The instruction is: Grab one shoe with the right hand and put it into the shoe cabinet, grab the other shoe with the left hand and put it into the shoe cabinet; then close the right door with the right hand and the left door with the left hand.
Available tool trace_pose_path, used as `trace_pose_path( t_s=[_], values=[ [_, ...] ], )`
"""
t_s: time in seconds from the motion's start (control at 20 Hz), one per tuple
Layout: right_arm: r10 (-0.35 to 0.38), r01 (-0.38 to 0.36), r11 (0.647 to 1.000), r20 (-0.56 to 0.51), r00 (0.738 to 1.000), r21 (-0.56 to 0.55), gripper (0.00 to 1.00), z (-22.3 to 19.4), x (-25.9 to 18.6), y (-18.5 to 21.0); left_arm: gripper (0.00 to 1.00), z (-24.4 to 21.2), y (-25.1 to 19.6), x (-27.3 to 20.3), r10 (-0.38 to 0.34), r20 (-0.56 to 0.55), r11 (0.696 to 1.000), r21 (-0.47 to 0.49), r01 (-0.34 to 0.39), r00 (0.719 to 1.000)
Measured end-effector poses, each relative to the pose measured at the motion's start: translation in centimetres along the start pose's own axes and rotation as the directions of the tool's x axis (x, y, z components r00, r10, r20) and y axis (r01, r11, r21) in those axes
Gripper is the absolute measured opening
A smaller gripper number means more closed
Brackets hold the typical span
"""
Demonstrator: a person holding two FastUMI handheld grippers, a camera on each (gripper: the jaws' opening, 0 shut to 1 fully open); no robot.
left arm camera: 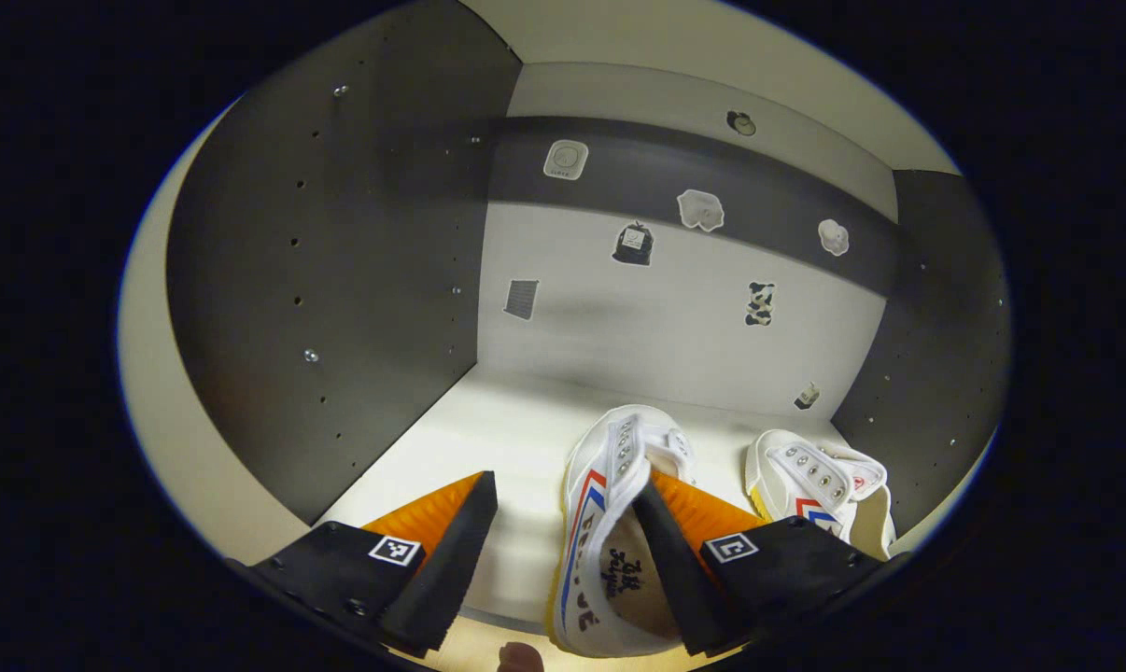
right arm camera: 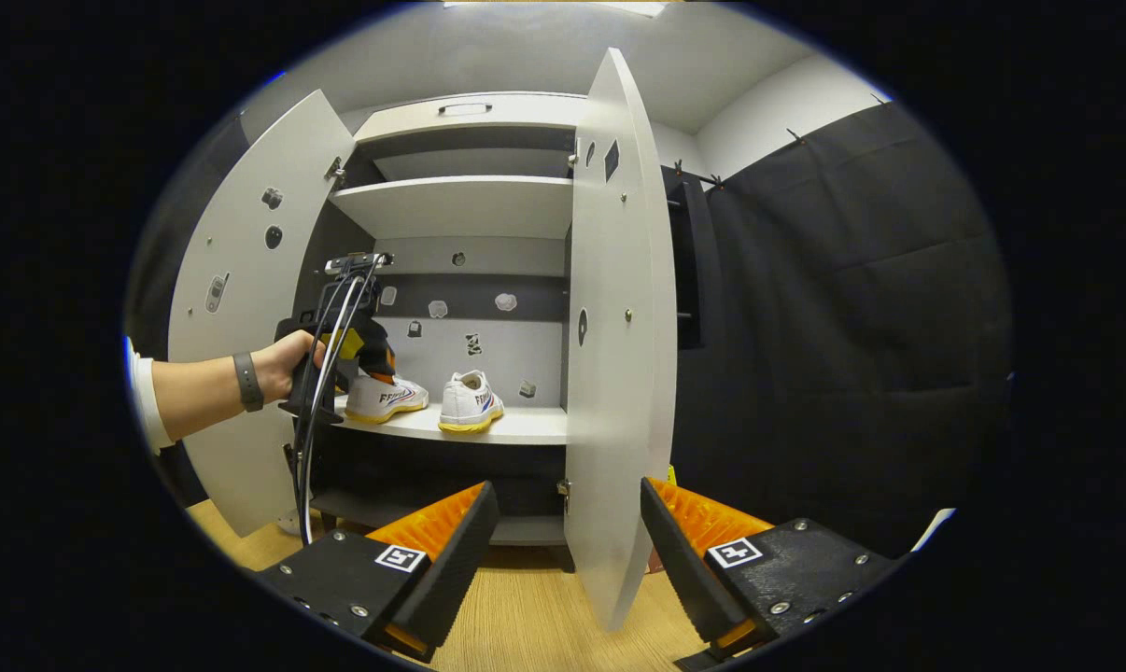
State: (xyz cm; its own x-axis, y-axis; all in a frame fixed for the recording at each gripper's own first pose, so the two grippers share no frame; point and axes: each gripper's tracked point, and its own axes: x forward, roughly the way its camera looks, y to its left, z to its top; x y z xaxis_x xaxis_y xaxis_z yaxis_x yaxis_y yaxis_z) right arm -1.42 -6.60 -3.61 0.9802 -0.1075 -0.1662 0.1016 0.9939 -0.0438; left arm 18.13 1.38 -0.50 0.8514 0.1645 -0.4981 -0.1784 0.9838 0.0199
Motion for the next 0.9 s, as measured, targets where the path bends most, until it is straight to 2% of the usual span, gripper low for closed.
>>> trace_pose_path(
  t_s=[0.15, 0.35, 0.5, 0.65, 0.9],
  values=[
    [0.008, -0.008, 1.0, -0.001, 1.0, -0.006, 0.94, 0.1, -0.5, 0.2, 0.95, 3.2, -1.7, -3.5, -0.068, 0.114, 0.997, 0.034, 0.064, 0.991],
    [0.02, -0.02, 1.0, 0.015, 1.0, -0.009, 0.94, 0.6, -1.0, 0.6, 0.94, 6.3, -3.2, -10.2, -0.175, 0.245, 0.984, 0.06, 0.165, 0.954],
    [0.043, -0.043, 0.999, 0.017, 0.999, -0.001, 0.94, 0.8, -1.1, 1.4, 0.95, 6.4, -2.7, -14.8, -0.218, 0.302, 0.976, 0.087, 0.201, 0.928],
    [0.079, -0.079, 0.997, 0.026, 0.997, -0.001, 0.94, 1.1, -1.1, 2.6, 0.94, 4.9, -0.9, -18.1, -0.217, 0.349, 0.975, 0.124, 0.184, 0.912],
    [0.126, -0.126, 0.992, 0.041, 0.991, 0.0, 0.94, 1.4, -1.1, 4.3, 0.94, -1.0, 2.3, -22.1, -0.207, 0.34, 0.977, 0.111, 0.179, 0.917]
  ],
)
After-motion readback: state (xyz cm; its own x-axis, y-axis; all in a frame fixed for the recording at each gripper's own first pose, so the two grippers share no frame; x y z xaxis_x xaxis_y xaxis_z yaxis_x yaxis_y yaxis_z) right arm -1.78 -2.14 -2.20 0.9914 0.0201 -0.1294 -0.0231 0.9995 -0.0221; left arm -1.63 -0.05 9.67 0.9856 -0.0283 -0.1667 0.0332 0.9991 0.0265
